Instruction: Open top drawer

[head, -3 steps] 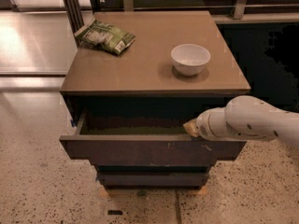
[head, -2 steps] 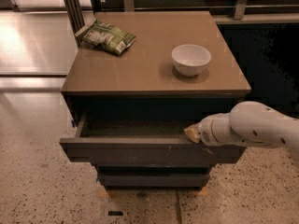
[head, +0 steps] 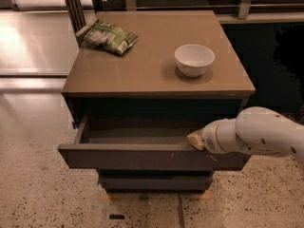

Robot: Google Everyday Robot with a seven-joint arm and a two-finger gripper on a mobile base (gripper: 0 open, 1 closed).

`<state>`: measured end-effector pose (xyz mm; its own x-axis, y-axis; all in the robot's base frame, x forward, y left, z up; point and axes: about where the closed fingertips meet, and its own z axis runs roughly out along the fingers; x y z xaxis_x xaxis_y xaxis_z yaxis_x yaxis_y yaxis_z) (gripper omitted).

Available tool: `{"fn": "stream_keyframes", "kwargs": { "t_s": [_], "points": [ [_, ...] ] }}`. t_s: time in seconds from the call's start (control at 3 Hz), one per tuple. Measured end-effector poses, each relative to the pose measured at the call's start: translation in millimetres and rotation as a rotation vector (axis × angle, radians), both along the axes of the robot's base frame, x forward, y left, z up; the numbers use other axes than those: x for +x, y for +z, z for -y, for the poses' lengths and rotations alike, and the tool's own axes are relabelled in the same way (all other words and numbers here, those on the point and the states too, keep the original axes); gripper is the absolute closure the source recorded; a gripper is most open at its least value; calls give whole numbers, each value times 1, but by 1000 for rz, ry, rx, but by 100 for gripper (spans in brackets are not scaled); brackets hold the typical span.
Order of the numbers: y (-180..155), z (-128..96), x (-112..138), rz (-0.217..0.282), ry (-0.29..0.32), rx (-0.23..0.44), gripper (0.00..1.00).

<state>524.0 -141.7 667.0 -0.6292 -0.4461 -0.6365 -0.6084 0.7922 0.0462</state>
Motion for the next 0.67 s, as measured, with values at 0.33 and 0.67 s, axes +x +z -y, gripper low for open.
{"fn": "stream_keyframes", "kwargs": {
  "t_s": [0.33,0.67],
  "points": [
    [0,0,2,0,0,0,100],
    [1,-4,-30,0,2,10,100]
  ]
}}
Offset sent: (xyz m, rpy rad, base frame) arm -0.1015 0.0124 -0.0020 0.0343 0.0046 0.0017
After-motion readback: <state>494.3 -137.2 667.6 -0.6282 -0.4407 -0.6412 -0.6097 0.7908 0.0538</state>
